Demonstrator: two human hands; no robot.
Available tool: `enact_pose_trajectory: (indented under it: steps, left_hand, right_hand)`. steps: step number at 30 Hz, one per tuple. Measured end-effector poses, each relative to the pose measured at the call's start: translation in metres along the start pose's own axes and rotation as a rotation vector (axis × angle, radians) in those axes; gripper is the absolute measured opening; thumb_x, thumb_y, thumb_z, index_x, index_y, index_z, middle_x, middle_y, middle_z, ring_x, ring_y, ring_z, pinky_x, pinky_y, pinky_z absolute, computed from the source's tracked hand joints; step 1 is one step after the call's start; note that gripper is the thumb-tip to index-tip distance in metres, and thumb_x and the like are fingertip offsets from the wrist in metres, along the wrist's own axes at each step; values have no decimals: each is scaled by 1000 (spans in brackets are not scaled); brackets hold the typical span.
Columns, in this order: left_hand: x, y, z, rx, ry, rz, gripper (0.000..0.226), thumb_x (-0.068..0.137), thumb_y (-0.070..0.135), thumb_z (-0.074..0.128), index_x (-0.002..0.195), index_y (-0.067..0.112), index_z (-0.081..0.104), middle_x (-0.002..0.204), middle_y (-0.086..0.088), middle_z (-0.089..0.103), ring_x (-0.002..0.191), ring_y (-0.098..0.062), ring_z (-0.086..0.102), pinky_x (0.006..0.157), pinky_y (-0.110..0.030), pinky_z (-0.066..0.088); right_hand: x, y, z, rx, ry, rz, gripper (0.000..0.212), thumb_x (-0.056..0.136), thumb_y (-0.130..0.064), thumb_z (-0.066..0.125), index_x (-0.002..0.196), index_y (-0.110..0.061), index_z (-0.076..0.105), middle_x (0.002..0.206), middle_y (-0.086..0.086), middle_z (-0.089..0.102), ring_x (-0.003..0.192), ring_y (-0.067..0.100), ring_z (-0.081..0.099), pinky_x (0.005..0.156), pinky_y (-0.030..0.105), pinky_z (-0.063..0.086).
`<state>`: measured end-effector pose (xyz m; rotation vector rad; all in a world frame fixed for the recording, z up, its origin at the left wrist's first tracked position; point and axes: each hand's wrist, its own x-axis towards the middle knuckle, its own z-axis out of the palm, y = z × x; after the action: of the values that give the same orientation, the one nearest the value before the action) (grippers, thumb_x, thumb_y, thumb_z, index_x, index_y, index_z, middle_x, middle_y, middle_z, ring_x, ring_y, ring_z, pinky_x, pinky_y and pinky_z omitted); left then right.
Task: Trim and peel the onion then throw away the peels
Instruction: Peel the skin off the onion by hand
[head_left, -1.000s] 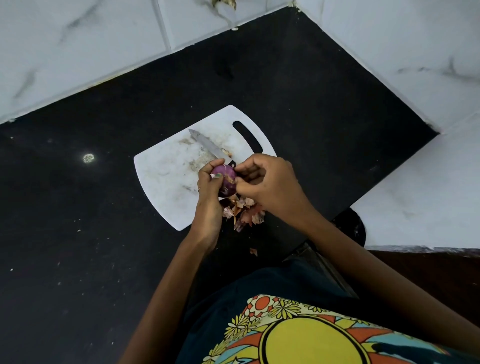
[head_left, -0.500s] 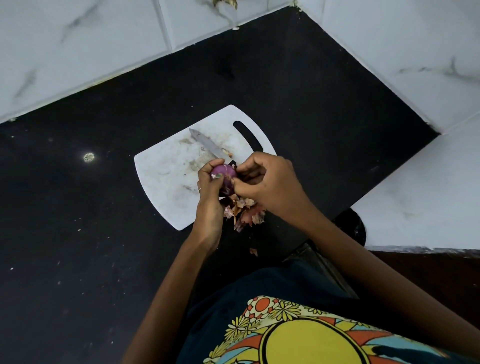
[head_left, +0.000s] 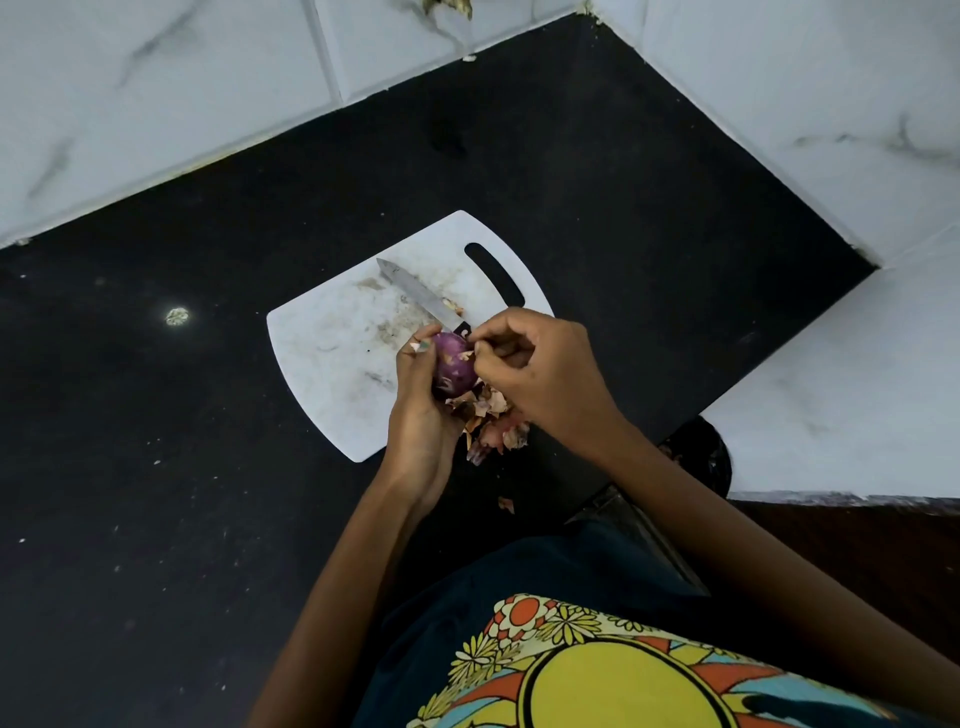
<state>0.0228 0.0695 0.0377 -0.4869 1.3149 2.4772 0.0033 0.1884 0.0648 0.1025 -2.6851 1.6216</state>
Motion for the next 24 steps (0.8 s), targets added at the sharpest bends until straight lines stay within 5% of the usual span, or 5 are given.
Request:
enact_pose_trajectory:
  steps: [5, 10, 13, 19, 24]
  left_hand:
    - [1, 2, 1, 40, 25, 32, 15, 100, 31, 43, 112, 25, 47, 103, 2, 61, 92, -13, 64, 79, -33, 50]
    - [0, 1, 5, 40, 30, 28, 16, 99, 28, 44, 115, 28, 48, 116, -8, 58, 90, -13, 64, 71, -27, 52]
    - [0, 0, 6, -33, 31, -15, 19, 100, 29, 41, 116, 23, 50, 115, -9, 60, 89, -13, 65, 67, -24, 52]
    - [0, 5, 7, -173, 19, -88, 31, 99, 36, 32, 96, 13, 52, 70, 1, 62, 58, -7, 54, 51, -18, 44]
    - [0, 10, 2, -331, -30, -175, 36, 94, 40, 36, 90, 10, 55, 83, -2, 60, 65, -11, 51, 52, -20, 42]
  right_hand:
    - [-5, 3, 5, -69, -8, -116, 13, 83, -15, 69, 93, -6, 69, 88, 0, 68, 79, 8, 65, 71, 26, 55]
    - [-5, 3, 9, -110, 66, -140, 6, 87, -10, 61, 88, -4, 63, 87, 4, 63, 79, 16, 61, 70, 33, 53]
    - [-3, 3, 10, 9, 89, 0, 4, 89, -9, 59, 89, -6, 61, 83, -1, 63, 78, 13, 62, 72, 30, 55]
    - [4, 7, 8, 556, 91, 477, 4, 91, -1, 57, 88, 0, 59, 72, 9, 64, 56, 8, 65, 55, 18, 55]
    - [2, 18, 6, 616, 198, 551, 8, 88, 3, 60, 85, -4, 58, 73, 12, 63, 53, 7, 64, 54, 18, 55]
